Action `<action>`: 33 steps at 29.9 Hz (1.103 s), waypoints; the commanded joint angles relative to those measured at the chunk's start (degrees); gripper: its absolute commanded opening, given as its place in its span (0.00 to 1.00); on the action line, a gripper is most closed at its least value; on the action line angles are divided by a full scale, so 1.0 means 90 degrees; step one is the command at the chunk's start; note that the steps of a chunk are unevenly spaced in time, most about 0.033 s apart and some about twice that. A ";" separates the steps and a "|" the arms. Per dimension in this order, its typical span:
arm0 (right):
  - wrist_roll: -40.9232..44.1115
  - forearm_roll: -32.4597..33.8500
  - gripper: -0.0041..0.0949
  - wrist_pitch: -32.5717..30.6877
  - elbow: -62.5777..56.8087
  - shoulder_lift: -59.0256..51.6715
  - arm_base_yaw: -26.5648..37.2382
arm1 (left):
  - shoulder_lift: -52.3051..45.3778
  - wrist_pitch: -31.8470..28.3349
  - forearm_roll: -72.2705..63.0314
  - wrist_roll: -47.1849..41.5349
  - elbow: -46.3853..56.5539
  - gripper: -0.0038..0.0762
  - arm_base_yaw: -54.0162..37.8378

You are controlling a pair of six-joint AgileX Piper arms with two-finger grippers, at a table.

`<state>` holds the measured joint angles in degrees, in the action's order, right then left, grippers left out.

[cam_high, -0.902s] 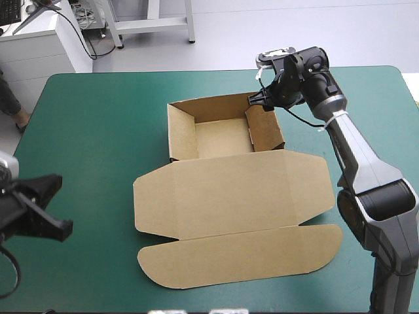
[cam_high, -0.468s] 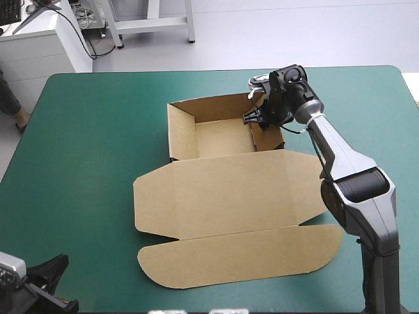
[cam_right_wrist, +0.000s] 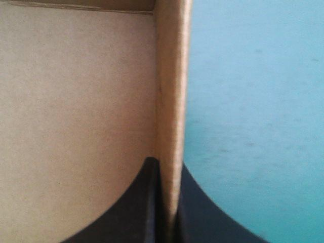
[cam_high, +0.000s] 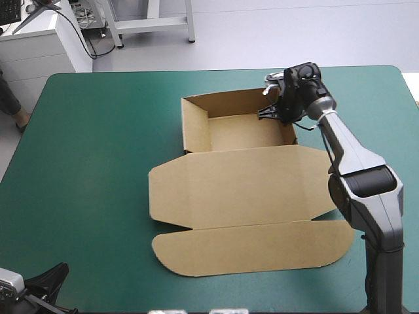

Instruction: Fold the box

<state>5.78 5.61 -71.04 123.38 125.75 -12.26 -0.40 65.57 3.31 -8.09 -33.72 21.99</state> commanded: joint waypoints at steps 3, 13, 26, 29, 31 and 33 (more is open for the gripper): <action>-0.0181 0.0574 0.02 -0.0070 0.0184 -0.0451 0.1266 | 0.0122 -0.0509 0.0043 -0.0062 -0.0127 0.04 0.0038; -0.0331 0.0367 0.02 -0.0070 0.0184 -0.0451 0.3382 | 0.0122 -0.0509 0.0167 -0.0062 -0.0127 0.04 0.0038; -0.0397 -0.0078 0.05 -0.0070 0.0184 -0.0426 0.4063 | 0.0122 -0.0486 0.0167 -0.0062 -0.0127 0.04 0.0038; -0.0569 -0.0078 0.19 -0.0070 0.0184 -0.0440 0.4073 | 0.0122 -0.0486 0.0167 -0.0062 -0.0127 0.04 0.0038; -0.0569 -0.0078 0.34 -0.0070 0.0184 -0.0500 0.4073 | 0.0122 -0.0486 0.0167 -0.0062 -0.0127 0.04 0.0038; -0.0718 -0.0078 0.48 -0.0070 0.0184 -0.0620 0.4073 | 0.0122 -0.0486 0.0167 -0.0062 -0.0127 0.04 0.0038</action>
<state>1.18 3.70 -71.27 123.38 125.67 23.76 -0.40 65.20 4.63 -8.11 -33.72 21.99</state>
